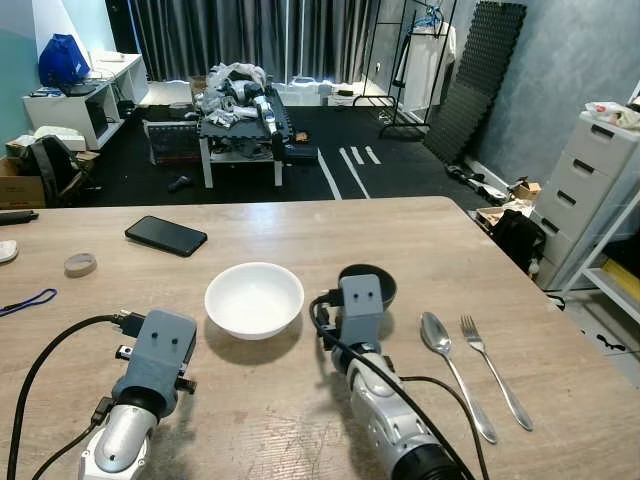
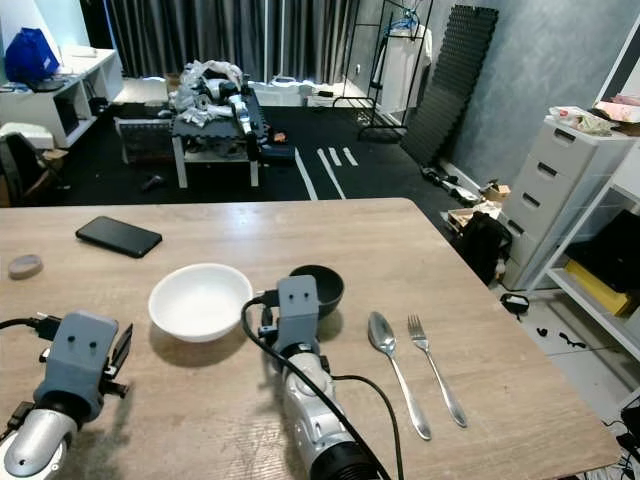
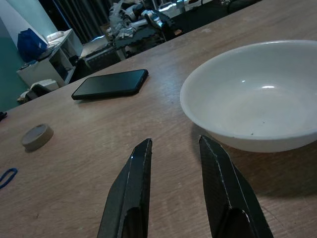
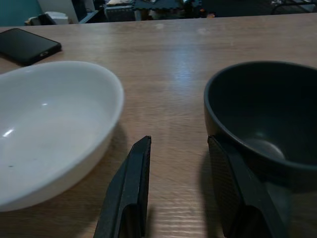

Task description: Setting the table

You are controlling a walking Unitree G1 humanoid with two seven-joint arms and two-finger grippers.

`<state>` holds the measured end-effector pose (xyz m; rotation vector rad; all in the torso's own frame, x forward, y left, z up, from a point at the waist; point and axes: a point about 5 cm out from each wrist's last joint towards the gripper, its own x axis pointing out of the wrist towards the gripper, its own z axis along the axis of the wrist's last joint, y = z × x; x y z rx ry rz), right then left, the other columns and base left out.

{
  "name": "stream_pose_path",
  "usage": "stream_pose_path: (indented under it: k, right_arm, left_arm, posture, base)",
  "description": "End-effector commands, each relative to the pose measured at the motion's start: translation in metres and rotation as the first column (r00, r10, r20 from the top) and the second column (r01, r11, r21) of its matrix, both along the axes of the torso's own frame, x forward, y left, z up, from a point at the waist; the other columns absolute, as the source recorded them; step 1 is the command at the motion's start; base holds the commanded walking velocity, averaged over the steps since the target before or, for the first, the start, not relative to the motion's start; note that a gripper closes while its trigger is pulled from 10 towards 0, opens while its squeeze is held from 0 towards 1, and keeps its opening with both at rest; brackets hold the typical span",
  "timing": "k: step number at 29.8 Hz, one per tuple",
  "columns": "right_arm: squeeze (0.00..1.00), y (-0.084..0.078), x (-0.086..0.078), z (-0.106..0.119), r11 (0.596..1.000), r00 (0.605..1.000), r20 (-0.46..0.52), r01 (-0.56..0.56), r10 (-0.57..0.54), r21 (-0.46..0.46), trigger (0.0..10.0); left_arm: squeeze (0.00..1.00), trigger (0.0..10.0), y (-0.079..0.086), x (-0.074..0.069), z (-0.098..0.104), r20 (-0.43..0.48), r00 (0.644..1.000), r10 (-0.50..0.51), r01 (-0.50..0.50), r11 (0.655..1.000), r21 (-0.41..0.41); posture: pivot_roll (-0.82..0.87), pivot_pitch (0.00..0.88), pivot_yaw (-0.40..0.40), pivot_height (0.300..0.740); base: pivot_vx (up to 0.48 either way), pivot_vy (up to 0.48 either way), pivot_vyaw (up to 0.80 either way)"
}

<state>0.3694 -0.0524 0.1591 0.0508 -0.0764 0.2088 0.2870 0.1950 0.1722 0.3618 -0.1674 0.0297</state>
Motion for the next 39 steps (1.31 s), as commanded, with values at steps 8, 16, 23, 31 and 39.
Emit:
stream_pose_path:
  k: [8,16,23,31,39]
  right_arm:
    - [0.00,-0.031,-0.005,-0.011,0.999,0.999,0.016,0.031,-0.030,-0.017,10.0]
    - [0.00,-0.046,-0.005,-0.006,0.998,0.998,0.051,0.042,-0.040,-0.041,10.0]
    - [0.00,-0.052,-0.007,0.007,1.000,0.994,0.106,0.020,-0.017,-0.020,10.0]
    - [0.00,-0.087,-0.013,0.025,0.999,0.982,0.187,0.004,0.002,-0.034,10.0]
    - [1.00,-0.108,0.005,0.013,0.996,0.995,0.094,0.035,-0.028,-0.078,10.0]
  left_arm:
    - [0.00,10.0,-0.003,-0.001,-0.007,-0.035,0.999,-0.005,0.005,1.000,-0.002]
    - [0.00,10.0,-0.005,0.000,-0.008,-0.036,0.999,-0.010,0.010,1.000,-0.005]
    - [0.00,10.0,-0.005,0.000,-0.008,-0.037,0.999,-0.012,0.012,1.000,-0.003]
    - [0.00,10.0,-0.005,-0.002,-0.008,-0.044,0.999,-0.017,0.017,1.000,-0.001]
    - [0.00,10.0,-0.007,-0.001,-0.007,-0.042,0.999,-0.025,0.025,1.000,0.003]
  posture:
    - [0.17,0.116,0.046,0.740]
    - [0.17,0.120,0.046,0.740]
    - [0.17,0.126,0.047,0.740]
    - [0.17,0.140,0.048,0.740]
    - [0.18,0.148,0.051,0.740]
  base:
    - [0.000,0.000,0.00]
    - [0.000,0.000,0.00]
    - [0.000,0.000,0.00]
    - [0.000,0.000,0.00]
    - [0.000,0.000,0.00]
